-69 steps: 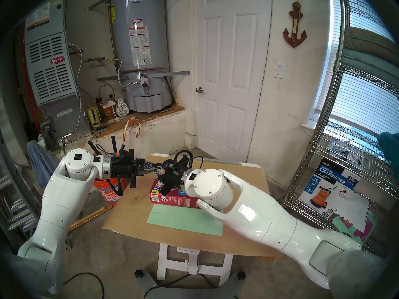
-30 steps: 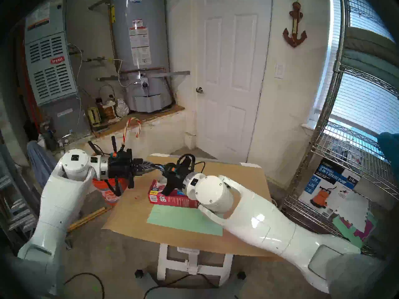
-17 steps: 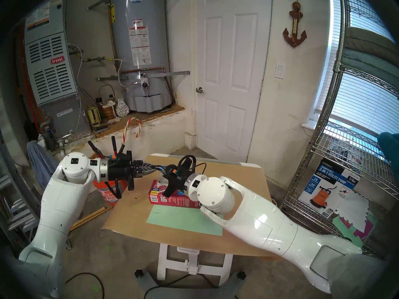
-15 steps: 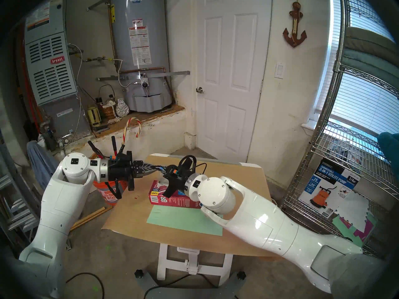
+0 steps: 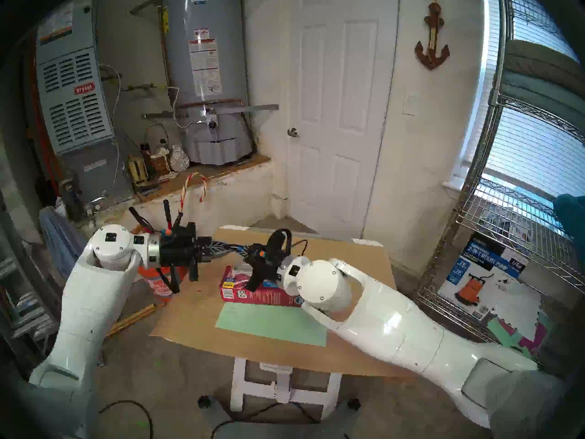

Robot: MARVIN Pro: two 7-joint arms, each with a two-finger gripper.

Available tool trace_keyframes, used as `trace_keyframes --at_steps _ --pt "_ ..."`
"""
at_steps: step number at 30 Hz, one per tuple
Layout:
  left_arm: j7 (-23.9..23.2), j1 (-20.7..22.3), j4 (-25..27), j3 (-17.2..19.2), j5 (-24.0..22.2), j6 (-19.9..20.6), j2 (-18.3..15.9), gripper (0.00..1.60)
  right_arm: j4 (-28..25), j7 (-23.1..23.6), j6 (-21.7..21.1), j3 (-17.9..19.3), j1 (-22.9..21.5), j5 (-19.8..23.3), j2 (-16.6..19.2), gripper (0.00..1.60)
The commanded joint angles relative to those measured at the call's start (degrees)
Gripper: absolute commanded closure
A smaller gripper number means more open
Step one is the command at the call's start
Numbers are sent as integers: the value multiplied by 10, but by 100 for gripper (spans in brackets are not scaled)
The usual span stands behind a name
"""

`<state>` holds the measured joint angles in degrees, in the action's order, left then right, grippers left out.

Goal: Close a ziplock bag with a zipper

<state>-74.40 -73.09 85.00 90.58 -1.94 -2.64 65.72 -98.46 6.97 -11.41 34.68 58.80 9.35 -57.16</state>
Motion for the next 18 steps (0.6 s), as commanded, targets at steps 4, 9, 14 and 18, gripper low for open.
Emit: trace_keyframes --at_steps 4,9,14,18 --pt "-5 5 15 11 -10 3 -4 160 2 4 4 20 -16 2 18 160" --pt "-6 4 16 12 -11 3 -3 160 1 4 5 23 -14 2 20 160" --pt "-8 3 15 14 -11 0 -1 160 -2 1 5 26 -10 2 21 160" --pt "-2 -2 22 17 -6 4 1 160 -5 1 5 27 -7 2 24 160"
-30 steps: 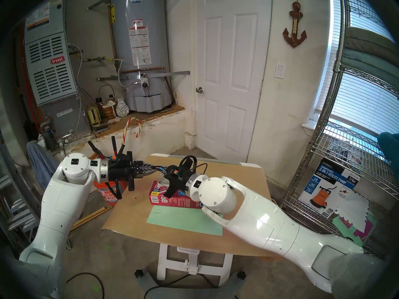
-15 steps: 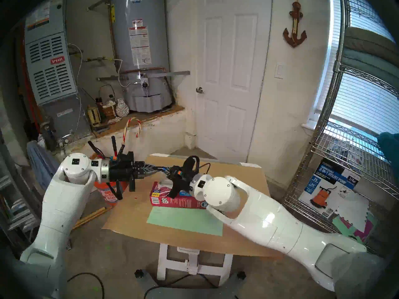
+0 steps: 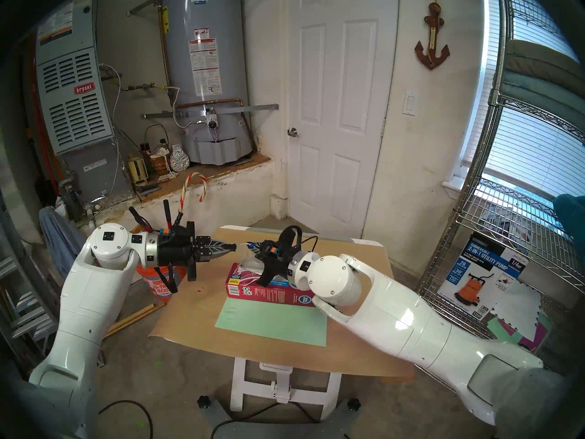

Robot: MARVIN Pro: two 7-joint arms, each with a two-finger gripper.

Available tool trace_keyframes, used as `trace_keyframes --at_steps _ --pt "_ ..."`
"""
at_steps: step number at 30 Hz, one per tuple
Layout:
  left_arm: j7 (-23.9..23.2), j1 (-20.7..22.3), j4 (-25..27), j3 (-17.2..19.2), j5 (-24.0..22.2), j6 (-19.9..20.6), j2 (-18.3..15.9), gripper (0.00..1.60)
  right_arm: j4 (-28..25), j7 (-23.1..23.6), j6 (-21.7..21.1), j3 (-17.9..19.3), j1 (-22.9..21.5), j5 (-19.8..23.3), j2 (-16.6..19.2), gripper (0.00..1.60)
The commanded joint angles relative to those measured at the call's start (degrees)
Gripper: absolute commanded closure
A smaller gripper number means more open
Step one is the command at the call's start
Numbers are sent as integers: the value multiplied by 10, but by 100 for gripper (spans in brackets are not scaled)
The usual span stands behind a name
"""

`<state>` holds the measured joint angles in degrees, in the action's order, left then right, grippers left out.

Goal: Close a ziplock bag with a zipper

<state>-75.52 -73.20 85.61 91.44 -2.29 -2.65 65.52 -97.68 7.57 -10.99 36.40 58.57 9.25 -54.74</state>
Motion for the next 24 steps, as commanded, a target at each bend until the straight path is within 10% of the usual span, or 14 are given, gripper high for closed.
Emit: trace_keyframes --at_steps 1,5,6,7,8,9,13,15,16,17,19,20,24 --pt "13 -3 19 9 1 9 2 160 -14 -7 1 10 -4 3 0 160" --pt "14 -1 20 7 5 11 2 160 -15 -8 2 11 -3 4 2 160" --pt "13 5 15 3 6 7 3 87 -17 -8 3 11 -1 6 3 160" --pt "6 12 11 -4 6 0 2 68 -19 -8 4 10 0 6 3 160" --pt "0 16 8 -8 3 -5 3 3 -20 -8 4 10 0 6 3 160" --pt "-3 20 9 -11 1 -5 5 0 -21 -8 4 9 1 6 4 160" --pt "4 27 10 -17 4 -2 10 8 -28 -9 3 9 3 7 6 160" --pt "5 36 6 -20 5 0 11 63 -31 -11 2 9 5 7 7 160" --pt "4 37 4 -21 4 0 11 33 -32 -12 2 9 6 8 8 160" --pt "4 40 2 -22 5 0 11 35 -33 -13 2 9 6 8 8 160" --pt "3 43 -2 -24 5 -1 11 75 -34 -14 2 9 8 8 9 160" --pt "3 45 -4 -25 5 -1 11 124 -35 -14 2 9 8 8 9 160" --pt "3 49 -8 -29 6 -1 12 106 -40 -16 2 9 10 9 12 160"
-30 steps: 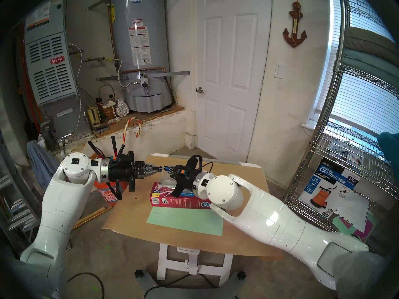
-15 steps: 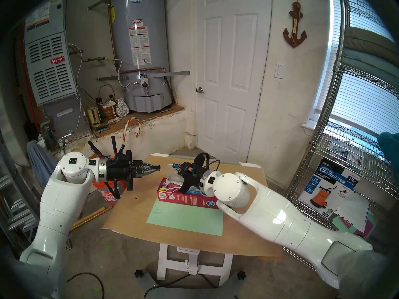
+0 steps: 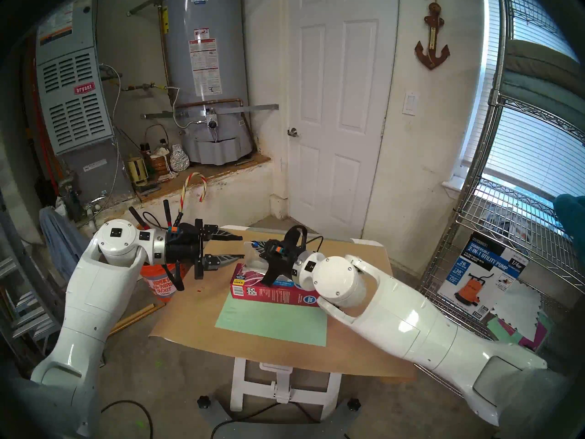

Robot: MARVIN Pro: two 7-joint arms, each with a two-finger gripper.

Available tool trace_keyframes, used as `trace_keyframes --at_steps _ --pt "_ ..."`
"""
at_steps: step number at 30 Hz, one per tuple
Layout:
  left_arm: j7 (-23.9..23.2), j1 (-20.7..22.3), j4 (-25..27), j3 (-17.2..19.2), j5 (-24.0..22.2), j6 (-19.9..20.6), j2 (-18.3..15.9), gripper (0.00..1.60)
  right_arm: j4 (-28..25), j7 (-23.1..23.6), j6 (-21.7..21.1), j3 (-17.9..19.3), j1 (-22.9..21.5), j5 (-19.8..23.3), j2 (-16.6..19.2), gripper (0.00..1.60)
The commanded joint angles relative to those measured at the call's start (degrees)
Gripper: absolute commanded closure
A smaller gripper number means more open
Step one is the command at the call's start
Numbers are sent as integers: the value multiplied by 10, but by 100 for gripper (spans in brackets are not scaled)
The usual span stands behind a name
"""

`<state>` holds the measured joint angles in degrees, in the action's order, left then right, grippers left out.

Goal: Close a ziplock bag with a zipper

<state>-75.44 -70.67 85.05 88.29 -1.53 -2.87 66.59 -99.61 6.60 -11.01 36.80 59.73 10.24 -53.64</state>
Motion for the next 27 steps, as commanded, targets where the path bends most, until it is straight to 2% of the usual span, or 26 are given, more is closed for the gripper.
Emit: trace_keyframes --at_steps 1,7,9,12,14,15,16,17,18,19,22,23,24,25,27 --pt "2 24 -3 3 -2 1 1 106 -20 -6 2 5 -1 -1 1 160" --pt "2 27 -8 1 0 1 3 110 -29 -7 1 6 1 2 7 160" --pt "2 29 -8 0 1 1 4 103 -30 -8 1 6 2 2 8 160" --pt "2 30 -9 0 2 1 4 102 -31 -8 1 6 2 2 8 160" --pt "1 31 -10 0 2 1 5 83 -31 -9 1 6 2 2 9 160" --pt "1 32 -11 0 1 0 5 79 -30 -10 1 6 2 2 9 160" --pt "1 32 -12 0 2 0 6 67 -30 -10 2 6 2 2 9 160" --pt "1 32 -13 0 2 0 6 63 -29 -10 2 6 2 2 9 160" --pt "1 33 -13 0 2 -1 7 28 -28 -10 3 6 1 1 9 160" --pt "1 33 -15 0 2 -1 7 8 -27 -11 3 5 1 1 8 160" --pt "0 35 -17 -1 3 -1 8 15 -24 -11 4 5 0 1 6 160" --pt "0 35 -18 -1 3 -1 8 32 -25 -11 4 5 -1 2 6 160" --pt "0 35 -18 -1 3 -1 8 32 -25 -11 4 5 -1 2 6 160" --pt "0 35 -19 -1 3 -1 8 41 -25 -10 3 5 -2 2 5 160" --pt "-1 37 -22 -2 3 -2 9 33 -25 -10 3 6 -2 2 5 160"
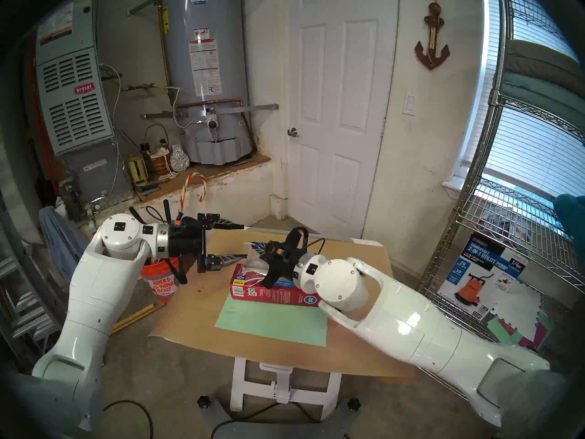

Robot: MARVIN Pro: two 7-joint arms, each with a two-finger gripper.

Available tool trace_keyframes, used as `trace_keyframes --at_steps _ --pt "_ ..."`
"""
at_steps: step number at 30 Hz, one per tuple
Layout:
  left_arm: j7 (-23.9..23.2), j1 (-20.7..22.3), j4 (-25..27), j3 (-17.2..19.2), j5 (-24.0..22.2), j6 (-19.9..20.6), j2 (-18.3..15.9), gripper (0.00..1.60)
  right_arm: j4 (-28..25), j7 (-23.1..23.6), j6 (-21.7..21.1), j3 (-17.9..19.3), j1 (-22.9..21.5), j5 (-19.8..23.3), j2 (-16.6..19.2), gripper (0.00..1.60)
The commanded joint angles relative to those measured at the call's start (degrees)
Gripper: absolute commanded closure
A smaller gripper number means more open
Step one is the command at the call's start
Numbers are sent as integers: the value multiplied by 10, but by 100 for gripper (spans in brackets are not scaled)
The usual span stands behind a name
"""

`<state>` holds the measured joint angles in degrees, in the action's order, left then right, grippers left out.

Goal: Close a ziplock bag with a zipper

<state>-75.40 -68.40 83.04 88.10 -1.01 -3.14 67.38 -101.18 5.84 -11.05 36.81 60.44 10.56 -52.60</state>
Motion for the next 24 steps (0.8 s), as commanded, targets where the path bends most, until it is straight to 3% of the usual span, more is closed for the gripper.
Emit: trace_keyframes --at_steps 1,5,6,15,21,24 --pt "-2 16 -7 -1 -2 -1 2 36 -9 -2 3 5 -9 -1 -7 160" --pt "-3 20 -15 -3 -1 -4 3 52 -9 -2 3 5 -9 -1 -7 160" --pt "-4 25 -19 -4 -1 -5 4 83 -9 -2 3 5 -10 -1 -8 160" --pt "-9 45 -48 -12 2 -13 10 80 -11 -3 3 5 -9 -1 -9 160" --pt "-12 58 -67 -17 3 -21 13 56 -11 -2 2 5 -10 -1 -9 160" --pt "-13 60 -70 -17 3 -22 14 52 -11 -2 2 4 -10 -2 -10 160"
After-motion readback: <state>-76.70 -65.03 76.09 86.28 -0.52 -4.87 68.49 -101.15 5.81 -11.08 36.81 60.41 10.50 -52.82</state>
